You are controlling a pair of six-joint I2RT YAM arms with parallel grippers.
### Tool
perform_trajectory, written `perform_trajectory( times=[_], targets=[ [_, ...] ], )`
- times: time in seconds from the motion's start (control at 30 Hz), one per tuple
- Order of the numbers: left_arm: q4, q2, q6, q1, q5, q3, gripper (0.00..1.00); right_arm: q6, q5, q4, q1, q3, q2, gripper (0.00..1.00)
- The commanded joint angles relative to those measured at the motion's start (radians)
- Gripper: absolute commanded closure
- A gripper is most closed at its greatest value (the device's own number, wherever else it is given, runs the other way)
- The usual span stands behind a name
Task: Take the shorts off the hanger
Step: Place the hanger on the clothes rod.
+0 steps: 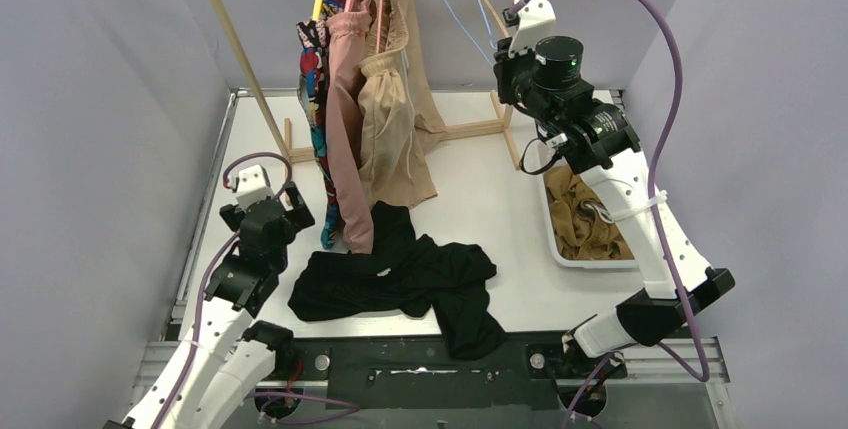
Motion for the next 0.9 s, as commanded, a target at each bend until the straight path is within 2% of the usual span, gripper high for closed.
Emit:
perform_trajectory(
  times=[0.0,0.17,0.23,0.37,0.57,0.67,0.87],
  targets=[
    [0.056,0.008,0.019,0.004,0.022,0.022,0.09,0.011,-0.019,-0.005,0.002,0.005,-0.035,0.89],
    [0.049,0.010,0.021,0.004,0.017,0.027,0.09,0.008,-0.017,0.024,0.002,-0.035,-0.074,0.77],
    [0.049,0.006,0.021,0.004,0.014,0.025,0.09,0.011,-0.030,0.030,0.002,-0.047,-0.090,0.62],
    [0.050,0.003,0.022,0.003,0.016,0.025,0.09,0.025,-0.055,0.040,0.001,-0.084,-0.139,0.48],
    [0.050,0.000,0.027,0.004,0.027,0.025,0.09,0.046,-0.120,0.134,0.001,-0.260,-0.280,0.25],
    [0.048,0.002,0.028,0.004,0.029,0.025,0.09,0.043,-0.140,0.165,0.002,-0.344,-0.350,0.19],
    [0.040,0.001,0.026,0.003,0.027,0.029,0.09,0.057,-0.165,0.205,0.001,-0.473,-0.477,0.16]
  ],
)
